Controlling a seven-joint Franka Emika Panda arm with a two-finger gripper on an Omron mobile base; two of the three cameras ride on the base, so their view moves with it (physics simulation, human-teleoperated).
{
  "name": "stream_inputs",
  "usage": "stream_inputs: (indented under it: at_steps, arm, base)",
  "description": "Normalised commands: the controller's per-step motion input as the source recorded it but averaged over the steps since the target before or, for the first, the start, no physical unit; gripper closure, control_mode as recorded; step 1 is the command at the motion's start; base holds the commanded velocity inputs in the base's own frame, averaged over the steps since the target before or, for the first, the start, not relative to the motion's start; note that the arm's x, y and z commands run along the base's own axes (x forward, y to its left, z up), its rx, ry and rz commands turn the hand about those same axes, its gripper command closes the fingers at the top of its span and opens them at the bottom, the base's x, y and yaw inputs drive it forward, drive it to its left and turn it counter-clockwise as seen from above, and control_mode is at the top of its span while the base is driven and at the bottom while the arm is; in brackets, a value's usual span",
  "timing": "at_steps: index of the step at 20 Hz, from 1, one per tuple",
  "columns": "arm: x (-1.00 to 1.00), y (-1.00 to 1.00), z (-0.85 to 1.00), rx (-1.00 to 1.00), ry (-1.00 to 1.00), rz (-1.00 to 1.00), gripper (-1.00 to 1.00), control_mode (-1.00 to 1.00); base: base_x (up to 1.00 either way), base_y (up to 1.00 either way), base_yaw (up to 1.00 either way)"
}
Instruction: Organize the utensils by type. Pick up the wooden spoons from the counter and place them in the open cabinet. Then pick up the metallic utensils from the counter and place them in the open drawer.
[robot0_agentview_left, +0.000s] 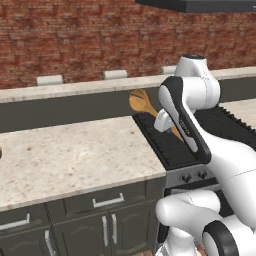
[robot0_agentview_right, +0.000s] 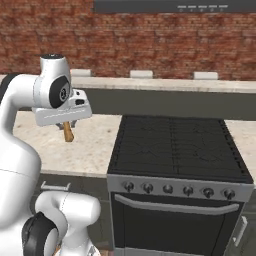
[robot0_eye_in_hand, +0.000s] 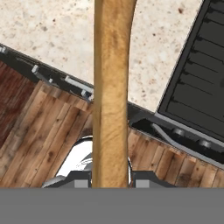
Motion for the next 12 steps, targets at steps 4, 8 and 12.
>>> stream_inputs:
  at_steps: [4, 8, 12]
  arm:
    - [0.00, 0.00, 0.00, 0.00, 0.00, 0.00, 1.00, 1.00]
    - [0.00, 0.00, 0.00, 0.00, 0.00, 0.00, 1.00, 1.00]
    - [0.00, 0.00, 0.00, 0.00, 0.00, 0.00, 1.00, 1.00]
  base:
    - [-0.58, -0.25, -0.67]
    - [-0.62, -0.35, -0.72]
    - [-0.43, -0.39, -0.76]
